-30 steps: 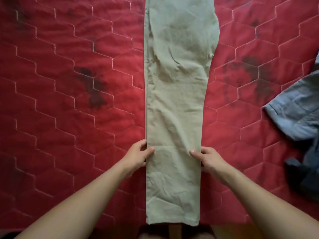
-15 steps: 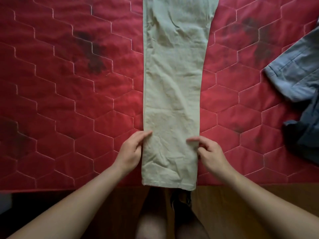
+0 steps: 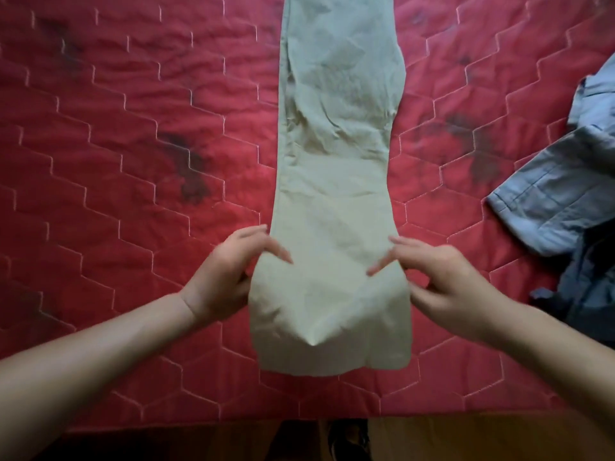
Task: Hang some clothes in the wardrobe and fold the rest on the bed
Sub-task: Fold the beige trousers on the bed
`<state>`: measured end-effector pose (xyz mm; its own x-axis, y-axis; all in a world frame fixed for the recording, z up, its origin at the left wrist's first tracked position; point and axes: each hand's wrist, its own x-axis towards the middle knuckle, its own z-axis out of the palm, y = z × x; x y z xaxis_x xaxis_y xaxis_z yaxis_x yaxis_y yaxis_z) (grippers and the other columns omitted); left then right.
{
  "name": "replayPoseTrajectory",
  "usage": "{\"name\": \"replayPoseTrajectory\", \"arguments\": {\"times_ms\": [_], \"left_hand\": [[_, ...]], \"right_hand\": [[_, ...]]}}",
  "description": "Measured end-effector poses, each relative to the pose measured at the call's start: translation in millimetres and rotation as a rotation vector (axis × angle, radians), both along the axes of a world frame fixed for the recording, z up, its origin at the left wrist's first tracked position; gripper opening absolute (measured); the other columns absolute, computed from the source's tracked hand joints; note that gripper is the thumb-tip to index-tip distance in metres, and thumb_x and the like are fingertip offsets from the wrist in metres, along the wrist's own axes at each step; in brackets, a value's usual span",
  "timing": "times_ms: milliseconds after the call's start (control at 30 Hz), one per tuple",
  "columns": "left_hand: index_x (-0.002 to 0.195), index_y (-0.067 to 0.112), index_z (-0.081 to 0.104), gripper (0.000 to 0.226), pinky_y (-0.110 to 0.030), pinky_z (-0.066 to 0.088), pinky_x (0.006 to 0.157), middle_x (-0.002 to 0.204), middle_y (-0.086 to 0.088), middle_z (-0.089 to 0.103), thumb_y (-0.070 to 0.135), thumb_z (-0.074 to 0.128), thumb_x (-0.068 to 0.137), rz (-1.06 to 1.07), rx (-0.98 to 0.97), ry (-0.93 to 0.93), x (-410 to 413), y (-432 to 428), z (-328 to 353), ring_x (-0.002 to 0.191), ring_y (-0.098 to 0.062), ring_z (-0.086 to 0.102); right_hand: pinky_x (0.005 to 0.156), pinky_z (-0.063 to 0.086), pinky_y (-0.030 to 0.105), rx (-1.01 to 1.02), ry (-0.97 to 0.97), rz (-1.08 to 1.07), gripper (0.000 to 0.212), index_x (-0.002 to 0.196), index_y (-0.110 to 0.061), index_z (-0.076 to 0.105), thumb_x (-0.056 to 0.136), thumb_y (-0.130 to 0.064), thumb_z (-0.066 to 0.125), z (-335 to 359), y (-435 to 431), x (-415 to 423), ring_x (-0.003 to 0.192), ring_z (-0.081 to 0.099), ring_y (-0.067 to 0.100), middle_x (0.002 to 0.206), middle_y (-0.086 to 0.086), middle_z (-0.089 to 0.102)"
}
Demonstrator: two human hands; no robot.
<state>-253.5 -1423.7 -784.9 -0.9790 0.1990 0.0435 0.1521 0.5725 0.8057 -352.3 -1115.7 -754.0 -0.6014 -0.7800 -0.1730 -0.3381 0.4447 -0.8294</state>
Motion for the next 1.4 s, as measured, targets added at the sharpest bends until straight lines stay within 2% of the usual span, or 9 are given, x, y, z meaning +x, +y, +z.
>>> {"name": "replayPoseTrajectory", "arguments": {"times_ms": [67, 167, 333, 600, 733, 1000, 1200, 1300, 1400], "left_hand": [[0.086, 0.029, 0.063, 0.006, -0.027, 0.052, 0.074, 0.081, 0.016, 0.067, 0.026, 0.060, 0.082, 0.176, 0.219, -0.151, -46, -6, 10, 0.076, -0.002, 0.061], [0.094, 0.024, 0.067, 0.012, -0.032, 0.054, 0.072, 0.086, 0.013, 0.073, 0.032, 0.059, 0.093, 0.461, 0.480, -0.398, -131, -15, -17, 0.080, -0.003, 0.064], [0.117, 0.016, 0.066, 0.020, -0.029, 0.055, 0.074, 0.098, 0.001, 0.076, 0.024, 0.061, 0.099, 0.583, 0.618, -0.957, -149, -9, -108, 0.093, -0.019, 0.069], [0.099, 0.020, 0.068, 0.022, -0.011, 0.048, 0.053, 0.091, 0.012, 0.073, 0.003, 0.053, 0.097, 0.586, 0.482, -0.896, -94, 5, -137, 0.070, 0.005, 0.069], [0.120, 0.014, 0.060, 0.036, -0.017, 0.054, 0.072, 0.109, 0.002, 0.071, -0.010, 0.048, 0.096, 0.583, 0.568, -0.942, -33, 27, -130, 0.087, -0.004, 0.070], [0.116, 0.022, 0.066, 0.026, -0.030, 0.056, 0.092, 0.112, 0.005, 0.076, 0.007, 0.062, 0.095, 0.516, 0.563, -1.195, 104, 72, -122, 0.104, -0.012, 0.072], [0.112, 0.020, 0.068, 0.015, -0.027, 0.059, 0.074, 0.101, 0.000, 0.077, 0.016, 0.061, 0.099, 0.713, 0.644, -0.878, 12, 69, -120, 0.090, -0.013, 0.074], [0.112, 0.012, 0.063, 0.015, -0.027, 0.060, 0.072, 0.091, 0.000, 0.075, 0.007, 0.057, 0.099, 0.785, 0.648, -0.764, -54, 64, -120, 0.078, -0.010, 0.072], [0.104, 0.019, 0.063, 0.020, -0.031, 0.060, 0.082, 0.098, -0.001, 0.076, 0.002, 0.057, 0.096, 0.746, 0.580, -0.698, -88, 52, -108, 0.089, -0.012, 0.073]], "right_hand": [[0.067, 0.054, 0.036, -0.126, -0.150, -0.151, 0.017, 0.080, -0.016, 0.068, 0.087, -0.025, 0.055, 8, -18, -36, 0.073, 0.061, 0.000, 0.074, -0.009, 0.069], [0.074, 0.054, 0.024, -0.337, -0.426, -0.481, 0.015, 0.089, -0.031, 0.079, 0.082, -0.036, 0.067, -17, -54, -106, 0.079, 0.066, -0.004, 0.084, -0.018, 0.075], [0.078, 0.054, 0.032, 0.081, -0.946, -0.702, 0.042, 0.124, -0.009, 0.068, 0.098, -0.041, 0.060, -127, -64, -130, 0.098, 0.072, 0.022, 0.117, 0.009, 0.074], [0.068, 0.057, 0.025, 0.078, -0.852, -0.736, 0.016, 0.100, -0.018, 0.070, 0.100, -0.008, 0.058, -182, -39, -72, 0.085, 0.074, 0.011, 0.099, -0.004, 0.077], [0.090, 0.056, 0.035, 0.142, -0.852, -0.684, 0.023, 0.102, -0.020, 0.068, 0.098, 0.000, 0.057, -172, -22, -13, 0.100, 0.070, 0.017, 0.112, 0.000, 0.074], [0.060, 0.056, 0.030, 0.411, -1.162, -0.681, 0.019, 0.111, -0.017, 0.069, 0.093, -0.010, 0.067, -147, 27, 100, 0.087, 0.075, 0.020, 0.098, 0.001, 0.078], [0.045, 0.048, 0.022, 0.127, -0.863, -0.854, 0.007, 0.099, -0.016, 0.073, 0.095, -0.015, 0.067, -143, -9, 23, 0.062, 0.070, 0.007, 0.082, -0.001, 0.076], [0.074, 0.062, 0.035, 0.090, -0.712, -0.879, 0.013, 0.106, -0.015, 0.070, 0.097, -0.014, 0.062, -144, -40, -22, 0.089, 0.074, 0.017, 0.101, 0.004, 0.076], [0.072, 0.060, 0.028, 0.071, -0.643, -0.874, 0.010, 0.097, -0.020, 0.067, 0.098, -0.012, 0.060, -128, -58, -45, 0.085, 0.073, 0.013, 0.096, 0.000, 0.075]]}}
